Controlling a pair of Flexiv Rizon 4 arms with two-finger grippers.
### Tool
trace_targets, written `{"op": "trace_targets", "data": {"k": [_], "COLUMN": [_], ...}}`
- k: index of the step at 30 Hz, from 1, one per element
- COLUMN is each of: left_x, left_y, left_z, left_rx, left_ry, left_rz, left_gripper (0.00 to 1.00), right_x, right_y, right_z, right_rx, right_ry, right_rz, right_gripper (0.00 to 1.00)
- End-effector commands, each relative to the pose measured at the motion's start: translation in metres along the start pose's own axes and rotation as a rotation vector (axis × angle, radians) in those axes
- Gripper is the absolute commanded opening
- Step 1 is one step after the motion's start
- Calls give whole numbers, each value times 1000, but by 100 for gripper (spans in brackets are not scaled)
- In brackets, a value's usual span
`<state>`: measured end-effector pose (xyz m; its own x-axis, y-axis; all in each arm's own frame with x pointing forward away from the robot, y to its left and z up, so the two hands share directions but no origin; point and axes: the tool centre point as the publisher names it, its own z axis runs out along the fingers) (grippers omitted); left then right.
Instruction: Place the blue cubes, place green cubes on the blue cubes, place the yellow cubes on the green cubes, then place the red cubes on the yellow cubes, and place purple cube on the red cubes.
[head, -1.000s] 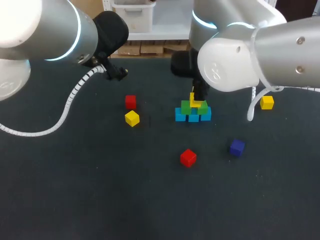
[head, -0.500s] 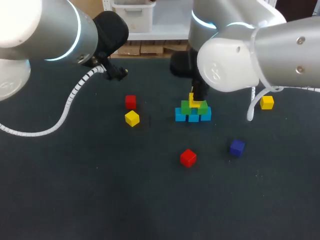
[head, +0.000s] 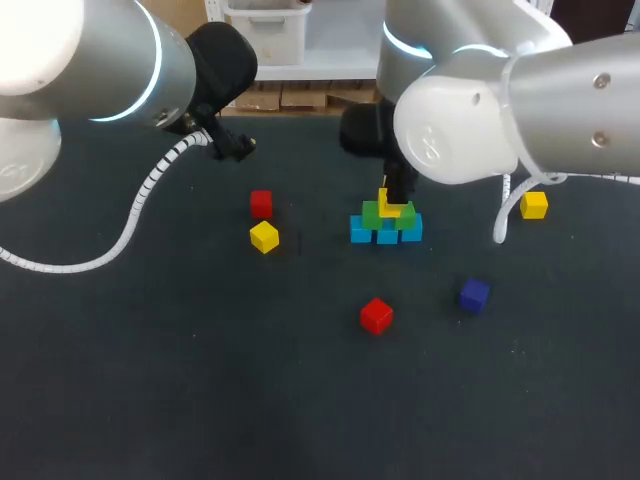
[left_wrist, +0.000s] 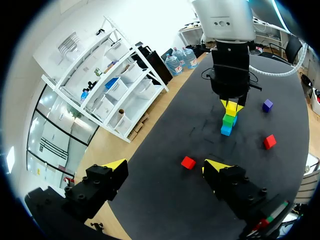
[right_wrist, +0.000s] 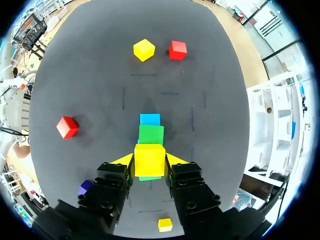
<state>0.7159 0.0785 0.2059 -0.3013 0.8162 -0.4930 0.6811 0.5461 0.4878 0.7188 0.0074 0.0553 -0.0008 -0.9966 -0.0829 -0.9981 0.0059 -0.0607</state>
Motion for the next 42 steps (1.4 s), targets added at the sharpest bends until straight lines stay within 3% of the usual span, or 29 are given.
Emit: {"op": "trace_targets", "data": {"k": [1, 6, 7, 8, 9, 20, 33, 42], "left_x": [0, 0, 0, 0, 0, 0, 0, 0], "left_y": [1, 1, 1, 1, 1, 1, 1, 1], "left_z": [0, 0, 0, 0, 0, 0, 0, 0], "left_rx": [2, 2, 2, 2, 2, 2, 2, 2], "left_ry": [-1, -1, -1, -1, -1, -1, -1, -1], "left_rz": [0, 0, 0, 0, 0, 0, 0, 0], "left_gripper": [100, 100, 100, 100, 100, 100, 100, 100], "right_x": [1, 1, 1, 1, 0, 11, 118, 173], "right_y": [1, 0, 0, 0, 0, -9, -31, -20], "right_z": [1, 1, 1, 2, 2, -12, -33, -27], "right_rx": [-1, 2, 4, 7, 12, 30, 59, 4], "right_ry": [-3, -3, -3, -2, -3, -42, -27, -5], "right_rz": [0, 4, 3, 4, 9, 58, 376, 484], "right_gripper": [32, 45, 56, 83, 100, 100, 100, 100]}}
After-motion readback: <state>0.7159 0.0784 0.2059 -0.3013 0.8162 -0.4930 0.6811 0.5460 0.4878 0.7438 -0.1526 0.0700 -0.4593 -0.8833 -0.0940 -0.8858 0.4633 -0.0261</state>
